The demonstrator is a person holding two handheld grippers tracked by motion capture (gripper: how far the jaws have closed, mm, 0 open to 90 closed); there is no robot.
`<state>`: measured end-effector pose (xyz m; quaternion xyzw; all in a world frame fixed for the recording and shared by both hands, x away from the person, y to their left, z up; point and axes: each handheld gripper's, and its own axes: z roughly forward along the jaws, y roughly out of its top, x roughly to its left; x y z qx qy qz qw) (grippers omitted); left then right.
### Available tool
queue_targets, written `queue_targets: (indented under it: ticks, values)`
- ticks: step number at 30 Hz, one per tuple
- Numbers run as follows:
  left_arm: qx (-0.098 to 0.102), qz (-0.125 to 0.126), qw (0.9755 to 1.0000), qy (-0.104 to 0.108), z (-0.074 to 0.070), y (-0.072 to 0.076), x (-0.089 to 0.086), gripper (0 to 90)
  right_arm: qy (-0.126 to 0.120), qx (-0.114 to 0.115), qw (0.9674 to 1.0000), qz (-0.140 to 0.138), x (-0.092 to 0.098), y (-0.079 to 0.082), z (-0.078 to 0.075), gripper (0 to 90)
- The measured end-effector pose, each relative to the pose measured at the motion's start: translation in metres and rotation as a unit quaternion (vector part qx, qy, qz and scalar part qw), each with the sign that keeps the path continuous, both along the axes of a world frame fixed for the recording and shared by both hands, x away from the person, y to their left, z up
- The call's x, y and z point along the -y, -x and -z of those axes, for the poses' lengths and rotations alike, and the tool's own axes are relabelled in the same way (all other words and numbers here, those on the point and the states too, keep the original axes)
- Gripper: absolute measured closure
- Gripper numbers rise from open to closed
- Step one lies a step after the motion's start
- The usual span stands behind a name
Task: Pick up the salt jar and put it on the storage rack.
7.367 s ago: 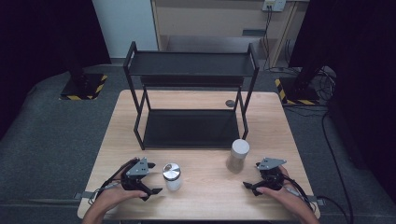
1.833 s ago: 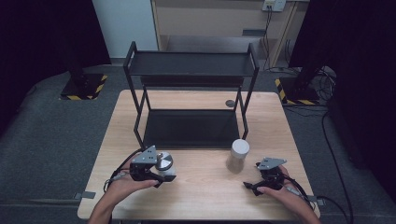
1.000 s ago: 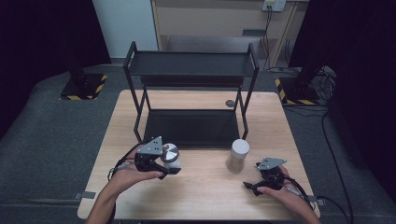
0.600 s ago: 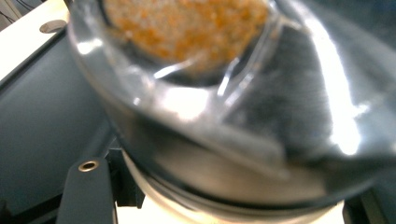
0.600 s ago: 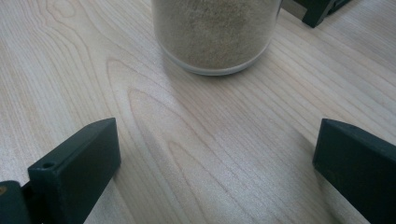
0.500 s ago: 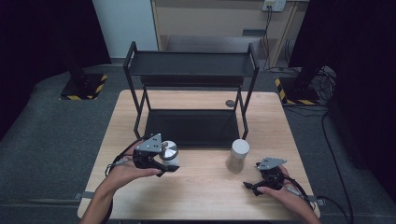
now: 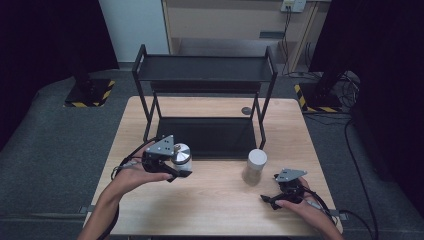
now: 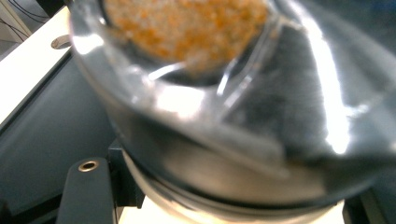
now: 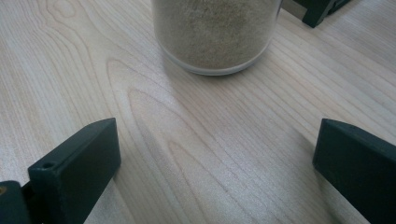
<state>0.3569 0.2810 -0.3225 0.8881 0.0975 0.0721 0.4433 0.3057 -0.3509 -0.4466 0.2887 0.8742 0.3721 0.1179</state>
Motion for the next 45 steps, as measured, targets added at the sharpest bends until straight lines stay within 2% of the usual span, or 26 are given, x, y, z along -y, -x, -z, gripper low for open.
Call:
queue_targets:
  ticks: [7,15,22,29,31,34,36,37,42,45]
  values:
    - [0.000,0.003,1.0000,-0.007,-0.006,-0.006,0.001,29.8,0.000,0.000,1.0000,0.000,0.000,0.000,0.000,1.6]
    - [0.000,0.009,0.9999,-0.004,-0.013,-0.015,0.003,29.8,0.000,0.000,1.0000,0.000,0.000,0.000,0.000,1.6]
    - [0.003,0.014,0.9999,-0.006,-0.026,-0.024,0.004,29.8,-0.001,0.000,1.0000,0.000,0.000,0.000,0.000,1.6]
    - [0.011,0.019,0.9997,-0.012,-0.049,-0.036,0.007,29.8,-0.003,-0.001,1.0000,-0.001,0.001,-0.001,0.000,1.6]
    - [0.015,0.021,0.9996,-0.014,-0.061,-0.042,0.008,29.8,-0.003,-0.001,1.0000,-0.001,0.001,-0.001,0.000,1.6]
    - [0.016,0.021,0.9995,-0.015,-0.069,-0.045,0.008,29.8,-0.003,-0.001,1.0000,-0.002,0.001,-0.001,0.000,1.5]
    - [0.020,0.023,0.9994,-0.015,-0.080,-0.050,0.008,29.8,-0.003,-0.001,1.0000,-0.002,0.002,-0.001,0.000,1.6]
    - [0.020,0.023,0.9994,-0.015,-0.080,-0.050,0.008,29.8,-0.003,-0.001,1.0000,-0.002,0.002,-0.001,0.000,1.6]
    - [0.029,0.026,0.9989,-0.025,-0.102,-0.058,0.013,29.8,-0.002,-0.001,1.0000,-0.003,0.002,-0.001,0.000,1.6]
    - [0.033,0.027,0.9988,-0.024,-0.113,-0.061,0.014,29.8,-0.002,0.000,1.0000,-0.004,0.002,-0.001,0.000,1.6]
